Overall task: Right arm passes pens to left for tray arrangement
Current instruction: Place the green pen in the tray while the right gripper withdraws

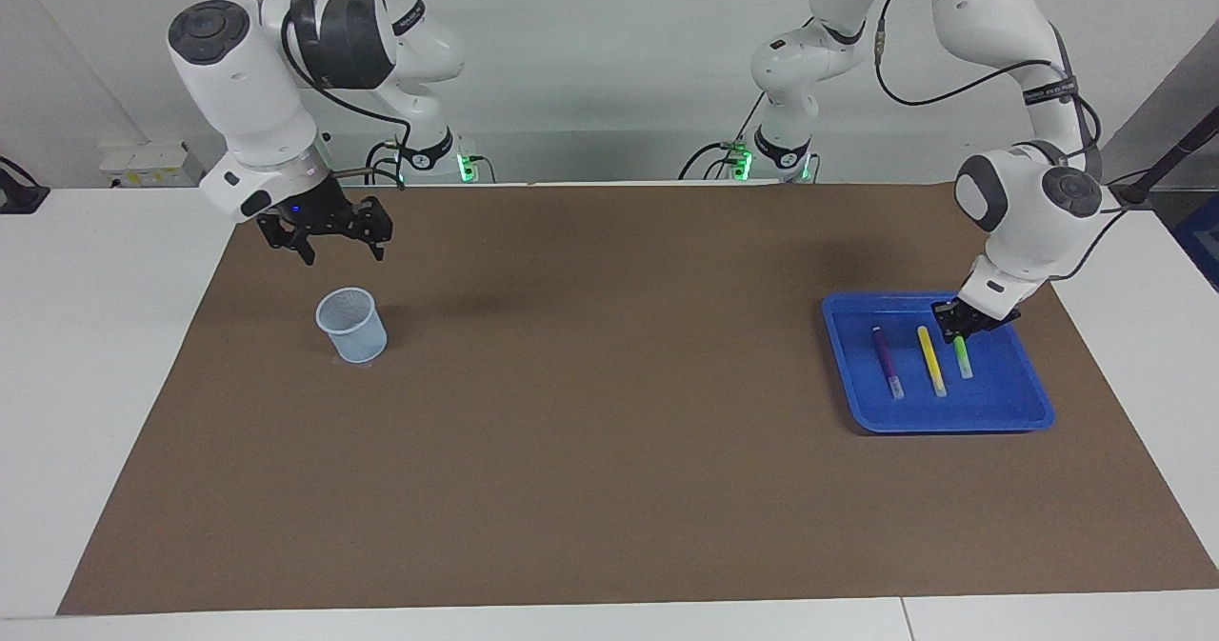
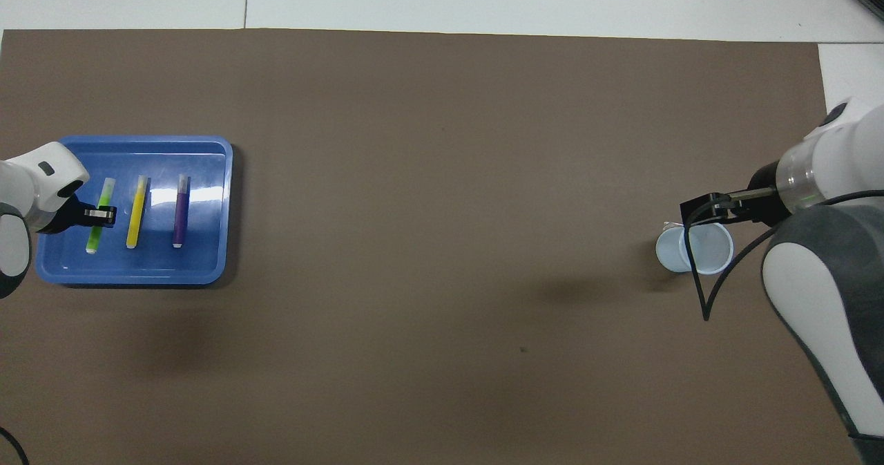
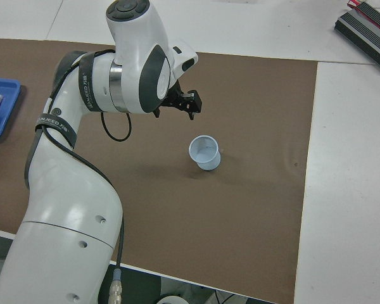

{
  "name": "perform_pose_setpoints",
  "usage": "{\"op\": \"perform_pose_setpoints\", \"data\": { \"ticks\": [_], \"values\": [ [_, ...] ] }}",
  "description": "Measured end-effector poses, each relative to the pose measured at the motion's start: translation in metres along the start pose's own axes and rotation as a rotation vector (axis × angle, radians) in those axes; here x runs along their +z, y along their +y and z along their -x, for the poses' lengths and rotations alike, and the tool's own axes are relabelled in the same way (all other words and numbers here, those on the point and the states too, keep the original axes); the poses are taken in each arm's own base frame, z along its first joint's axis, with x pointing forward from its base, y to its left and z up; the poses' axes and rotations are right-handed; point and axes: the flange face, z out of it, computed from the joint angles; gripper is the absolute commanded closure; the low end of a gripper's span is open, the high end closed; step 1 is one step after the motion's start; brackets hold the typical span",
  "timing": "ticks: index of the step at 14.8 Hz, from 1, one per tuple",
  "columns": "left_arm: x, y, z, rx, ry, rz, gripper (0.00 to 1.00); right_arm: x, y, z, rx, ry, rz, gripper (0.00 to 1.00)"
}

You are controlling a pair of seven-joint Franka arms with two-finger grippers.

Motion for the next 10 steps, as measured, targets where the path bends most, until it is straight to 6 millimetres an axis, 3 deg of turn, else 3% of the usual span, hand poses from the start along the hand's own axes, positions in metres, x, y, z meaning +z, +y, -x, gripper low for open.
{"op": "perform_pose_setpoints", "data": {
  "ticks": [3,8,9,10],
  "values": [
    [0.017,-0.010,-0.003,0.004,0.013,-0.011,1.00,0.000,0.000,0.000,0.000,0.000,0.000,0.00],
    [0.024,-0.018,-0.006,0.032,0.026,-0.045,1.00,0.000,-0.001,0.000,-0.003,0.000,0.000,0.00],
    [0.026,-0.019,-0.006,0.052,0.030,-0.061,0.74,0.000,-0.001,0.000,-0.010,-0.001,0.000,0.00],
    [0.029,-0.021,-0.007,0.070,0.035,-0.073,0.19,-0.001,0.000,0.000,-0.027,-0.001,0.000,0.00]
  ]
}}
